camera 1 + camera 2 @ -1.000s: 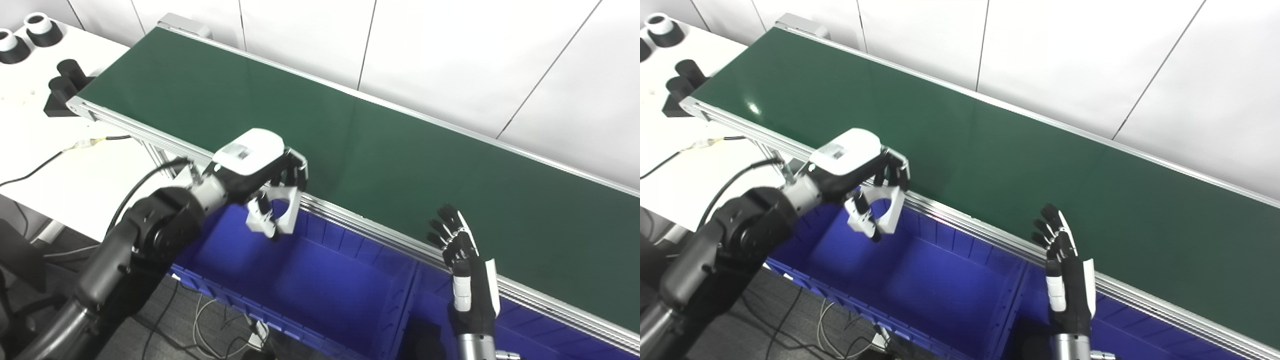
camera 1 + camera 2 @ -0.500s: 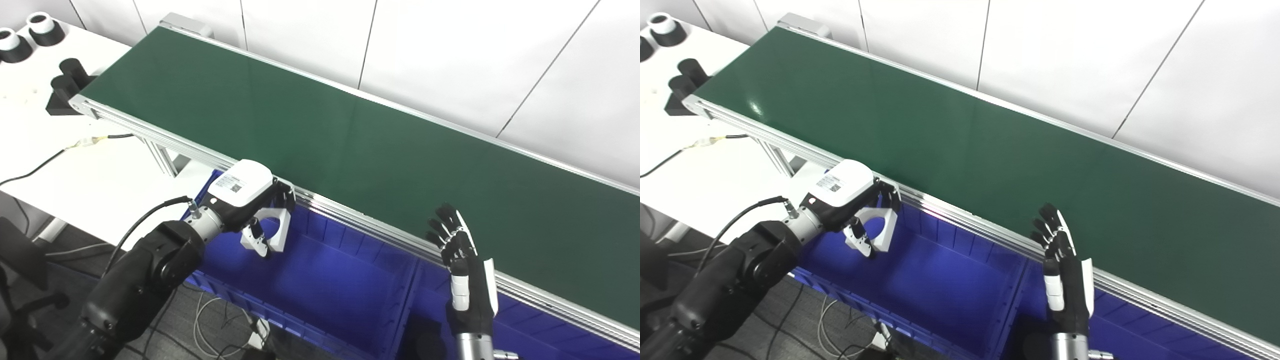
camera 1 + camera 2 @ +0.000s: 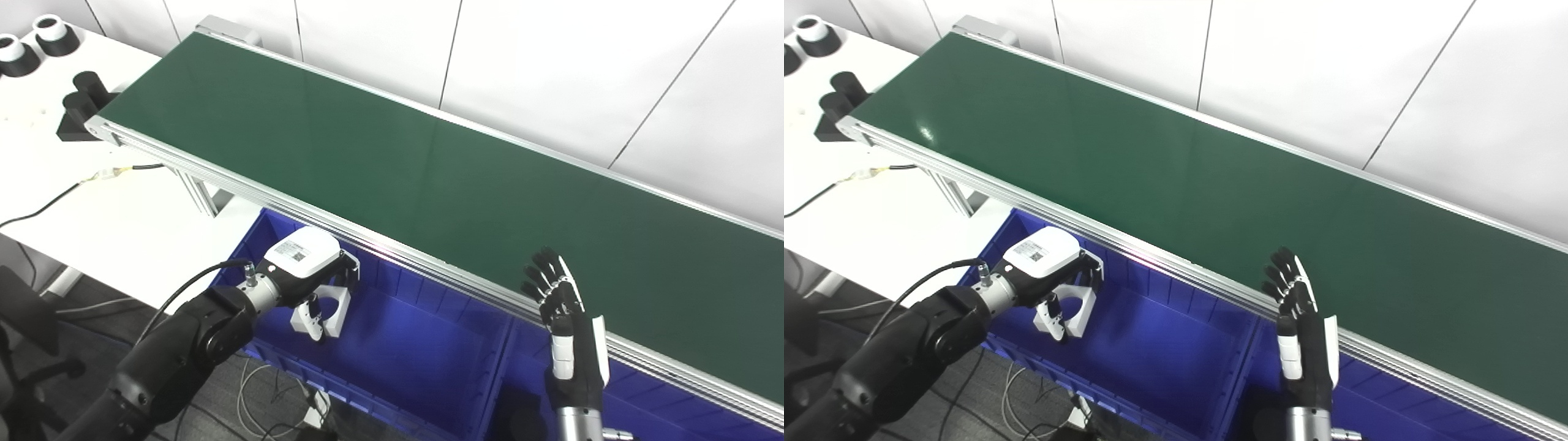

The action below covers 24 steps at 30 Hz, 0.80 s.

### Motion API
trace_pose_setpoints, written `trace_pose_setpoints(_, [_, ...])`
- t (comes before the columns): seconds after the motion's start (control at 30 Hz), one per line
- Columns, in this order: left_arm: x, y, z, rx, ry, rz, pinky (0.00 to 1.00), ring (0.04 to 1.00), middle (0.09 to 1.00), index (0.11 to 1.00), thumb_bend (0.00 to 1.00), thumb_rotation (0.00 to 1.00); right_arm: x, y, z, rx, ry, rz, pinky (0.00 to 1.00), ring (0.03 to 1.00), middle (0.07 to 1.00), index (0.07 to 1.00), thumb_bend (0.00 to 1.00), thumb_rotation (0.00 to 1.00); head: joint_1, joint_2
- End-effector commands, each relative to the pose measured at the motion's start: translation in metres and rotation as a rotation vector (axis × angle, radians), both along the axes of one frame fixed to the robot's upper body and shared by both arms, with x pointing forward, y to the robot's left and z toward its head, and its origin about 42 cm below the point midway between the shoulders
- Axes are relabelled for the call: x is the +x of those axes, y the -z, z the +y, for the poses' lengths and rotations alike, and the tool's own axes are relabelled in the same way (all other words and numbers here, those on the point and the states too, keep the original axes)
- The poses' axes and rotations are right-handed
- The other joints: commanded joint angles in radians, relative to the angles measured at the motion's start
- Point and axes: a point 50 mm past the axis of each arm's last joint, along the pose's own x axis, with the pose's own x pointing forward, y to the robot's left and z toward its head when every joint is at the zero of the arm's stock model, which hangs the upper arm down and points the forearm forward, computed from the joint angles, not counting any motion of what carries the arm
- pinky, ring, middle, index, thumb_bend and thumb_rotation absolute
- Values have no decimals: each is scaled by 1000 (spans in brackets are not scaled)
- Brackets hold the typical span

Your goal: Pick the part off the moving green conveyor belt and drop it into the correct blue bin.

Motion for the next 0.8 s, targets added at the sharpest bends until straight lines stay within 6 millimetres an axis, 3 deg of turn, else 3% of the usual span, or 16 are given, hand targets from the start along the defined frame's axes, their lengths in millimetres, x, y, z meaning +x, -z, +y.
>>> trace_pose_setpoints(0.0, [12, -13, 3, 15, 1, -48, 361, 403, 448, 506, 522, 0, 2, -10, 3, 16, -3, -35, 821, 871, 905, 913, 862, 960, 0, 0])
trace_pose_setpoints(0.4, [12, -16, 2, 4, -29, -43, 379, 422, 451, 509, 523, 0, 0, -9, 2, 17, -11, -28, 825, 869, 909, 916, 841, 953, 0, 1])
trace_pose_setpoints(0.43, [13, -15, 3, 12, -32, -42, 426, 489, 542, 500, 523, 36, 0, -9, 2, 17, -11, -28, 827, 869, 909, 916, 842, 955, 0, 1])
trace_pose_setpoints(0.47, [13, -14, 3, 36, -29, -41, 443, 512, 574, 496, 523, 48, 0, -9, 2, 17, -11, -28, 827, 869, 909, 916, 843, 955, 0, 1])
trace_pose_setpoints(0.5, [13, -14, 4, 52, -26, -40, 478, 563, 622, 567, 757, 92, 0, -9, 2, 17, -12, -28, 828, 870, 908, 916, 843, 956, 0, 1])
trace_pose_setpoints(0.57, [12, -15, 5, 91, -24, -26, 551, 645, 692, 650, 938, 158, 0, -9, 3, 16, -11, -26, 829, 870, 908, 917, 850, 958, -2, 0])
trace_pose_setpoints(0.63, [12, -15, 5, 95, -20, -33, 608, 690, 726, 692, 989, 196, 0, -9, 3, 15, -9, -27, 830, 869, 907, 916, 855, 957, -3, 0])
trace_pose_setpoints(0.77, [11, -14, 6, 94, -20, -42, 617, 693, 726, 708, 1000, 201, 0, -9, 3, 9, -10, -27, 829, 871, 900, 917, 855, 964, -4, -4])
